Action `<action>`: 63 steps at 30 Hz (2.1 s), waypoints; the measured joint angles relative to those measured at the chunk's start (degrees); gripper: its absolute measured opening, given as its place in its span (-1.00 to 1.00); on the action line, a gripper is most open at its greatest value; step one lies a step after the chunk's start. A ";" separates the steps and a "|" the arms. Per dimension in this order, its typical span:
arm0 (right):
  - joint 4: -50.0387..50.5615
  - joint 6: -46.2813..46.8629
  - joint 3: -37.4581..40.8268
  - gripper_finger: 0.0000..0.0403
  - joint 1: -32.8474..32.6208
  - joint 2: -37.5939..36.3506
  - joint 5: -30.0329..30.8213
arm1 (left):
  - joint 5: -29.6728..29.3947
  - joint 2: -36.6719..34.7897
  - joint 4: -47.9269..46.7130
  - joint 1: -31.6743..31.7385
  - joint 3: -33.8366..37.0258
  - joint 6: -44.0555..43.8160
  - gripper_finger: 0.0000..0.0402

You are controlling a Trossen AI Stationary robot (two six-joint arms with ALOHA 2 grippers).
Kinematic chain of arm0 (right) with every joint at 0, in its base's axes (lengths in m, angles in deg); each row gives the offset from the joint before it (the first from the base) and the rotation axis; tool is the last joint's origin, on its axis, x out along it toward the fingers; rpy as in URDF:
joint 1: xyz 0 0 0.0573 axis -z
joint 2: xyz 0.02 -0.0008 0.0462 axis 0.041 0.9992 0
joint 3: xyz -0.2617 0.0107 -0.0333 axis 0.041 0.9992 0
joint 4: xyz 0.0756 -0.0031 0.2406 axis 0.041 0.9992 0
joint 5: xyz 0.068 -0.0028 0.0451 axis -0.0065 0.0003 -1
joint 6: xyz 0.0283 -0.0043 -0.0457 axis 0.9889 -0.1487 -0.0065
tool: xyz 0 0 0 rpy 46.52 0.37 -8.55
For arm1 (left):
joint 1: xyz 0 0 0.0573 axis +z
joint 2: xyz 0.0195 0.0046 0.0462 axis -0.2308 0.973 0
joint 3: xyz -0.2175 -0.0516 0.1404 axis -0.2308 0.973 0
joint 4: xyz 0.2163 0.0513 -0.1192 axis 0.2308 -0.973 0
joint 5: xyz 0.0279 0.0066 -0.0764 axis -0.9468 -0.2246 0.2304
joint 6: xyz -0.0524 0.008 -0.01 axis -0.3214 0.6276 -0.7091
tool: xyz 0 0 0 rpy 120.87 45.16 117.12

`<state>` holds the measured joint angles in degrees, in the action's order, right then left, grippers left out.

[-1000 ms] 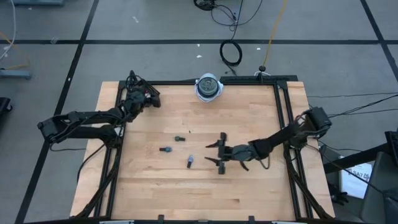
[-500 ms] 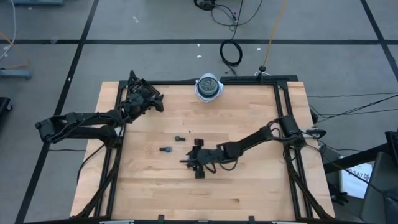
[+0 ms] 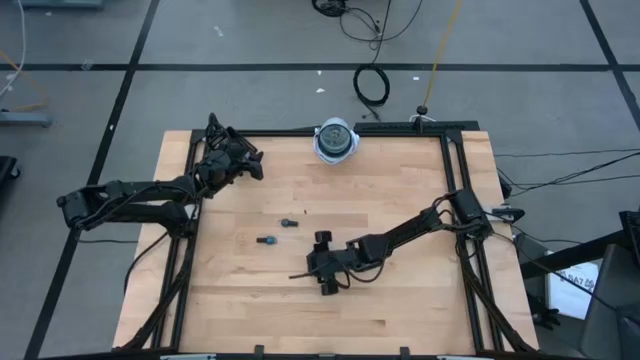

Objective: Pick & Place Nail Polish
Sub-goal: Put the light blue nail polish bottle into the black bin

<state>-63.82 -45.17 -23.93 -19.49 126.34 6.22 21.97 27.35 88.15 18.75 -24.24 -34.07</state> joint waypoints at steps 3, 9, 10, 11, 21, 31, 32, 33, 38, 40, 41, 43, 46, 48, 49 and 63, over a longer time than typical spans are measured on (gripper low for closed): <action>3.15 1.49 -0.01 0.04 -1.51 -2.46 1.25 | 0.24 0.00 -0.02 0.00 0.00 -0.36 0.35; 13.39 8.74 0.00 0.04 -4.83 -7.75 6.78 | 0.26 0.00 -0.04 -0.04 0.00 -0.52 0.35; 15.61 11.69 0.00 0.04 -5.27 -8.89 8.53 | 0.26 0.00 -0.05 -0.04 0.00 -0.53 0.35; 17.73 15.20 -0.02 0.04 -5.66 -10.05 9.97 | 0.26 0.00 -0.08 -0.04 0.00 -0.52 0.35; 24.85 44.28 -0.13 0.04 -4.10 -10.40 13.26 | 0.42 0.00 -1.44 -0.04 0.02 -2.56 0.35; 29.41 48.94 0.00 0.04 -2.86 -6.92 3.91 | 0.85 0.00 -1.54 -0.04 0.02 -3.73 0.35; 29.45 48.92 0.00 0.04 -2.80 -6.84 3.83 | 0.85 0.00 -1.51 -0.04 0.02 -3.58 0.35; 29.89 48.87 0.00 0.04 -2.80 -6.81 3.81 | 0.85 0.00 -1.56 -0.04 0.02 -3.52 0.35; 33.52 48.63 0.00 0.04 -2.98 -6.88 3.75 | 0.83 0.00 -1.62 -0.04 0.02 -3.53 0.35; 34.52 48.46 0.00 0.04 -3.00 -6.88 3.74 | 0.84 0.00 -1.67 -0.04 0.02 -3.53 0.35; 34.72 48.18 0.00 0.04 -3.00 -6.88 3.75 | 0.85 0.00 -1.67 -0.04 0.02 -3.53 0.35; 34.91 46.83 0.00 0.04 -3.00 -6.88 3.74 | 0.83 0.00 -1.73 -0.04 0.02 -3.53 0.35; 34.89 42.55 0.00 0.04 -3.33 -6.88 3.78 | 0.85 0.00 -1.77 -0.04 0.02 -3.53 0.35; 34.86 38.91 0.02 0.04 -3.69 -6.88 3.75 | 0.83 0.00 -1.77 -0.04 0.02 -3.51 0.35; 34.48 37.32 0.26 0.04 -3.90 -6.88 3.76 | 0.83 0.00 -1.77 -0.04 0.02 -3.51 0.35; 24.59 30.64 8.04 0.04 -3.46 -7.30 3.91 | 0.83 0.00 -1.84 -0.04 0.02 -3.61 0.35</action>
<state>-39.23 -14.53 -15.89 -22.95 119.05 10.13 22.80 27.35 86.31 18.71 -24.22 -37.68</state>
